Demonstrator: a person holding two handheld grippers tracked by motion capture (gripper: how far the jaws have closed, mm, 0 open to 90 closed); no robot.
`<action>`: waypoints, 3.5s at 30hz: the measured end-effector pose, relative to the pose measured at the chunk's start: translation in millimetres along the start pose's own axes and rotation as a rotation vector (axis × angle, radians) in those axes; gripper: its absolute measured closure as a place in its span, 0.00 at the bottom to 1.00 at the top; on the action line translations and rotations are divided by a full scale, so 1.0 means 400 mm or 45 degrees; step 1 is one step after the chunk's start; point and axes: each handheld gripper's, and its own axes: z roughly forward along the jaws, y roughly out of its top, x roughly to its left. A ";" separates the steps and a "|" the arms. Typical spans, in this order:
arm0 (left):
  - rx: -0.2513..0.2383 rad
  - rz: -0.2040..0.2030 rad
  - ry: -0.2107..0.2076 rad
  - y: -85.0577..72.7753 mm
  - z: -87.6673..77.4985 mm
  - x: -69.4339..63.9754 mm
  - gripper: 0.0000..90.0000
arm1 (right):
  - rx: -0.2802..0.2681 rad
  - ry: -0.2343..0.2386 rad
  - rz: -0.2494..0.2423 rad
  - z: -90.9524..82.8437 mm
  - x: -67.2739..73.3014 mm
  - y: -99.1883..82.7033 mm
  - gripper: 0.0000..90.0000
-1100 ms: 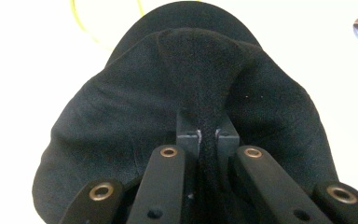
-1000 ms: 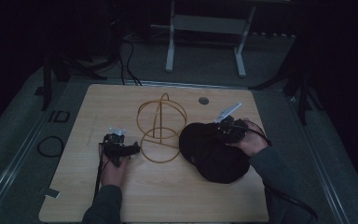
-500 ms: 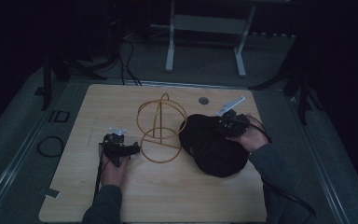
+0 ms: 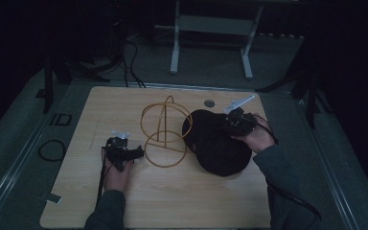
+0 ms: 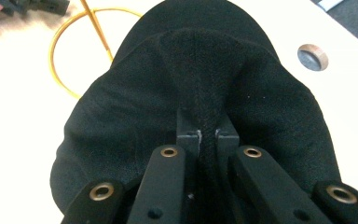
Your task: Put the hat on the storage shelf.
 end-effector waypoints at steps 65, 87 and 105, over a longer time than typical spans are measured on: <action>0.003 0.003 0.000 0.000 0.000 0.000 0.01 | -0.175 -0.116 0.007 -0.163 -0.046 0.095 0.95; 0.002 0.002 0.001 0.000 0.000 0.000 0.01 | -0.115 -0.145 -0.070 -0.219 -0.063 0.134 0.95; 0.001 0.002 0.001 0.000 0.000 0.000 0.01 | -0.126 -0.132 -0.118 -0.251 -0.060 0.162 0.95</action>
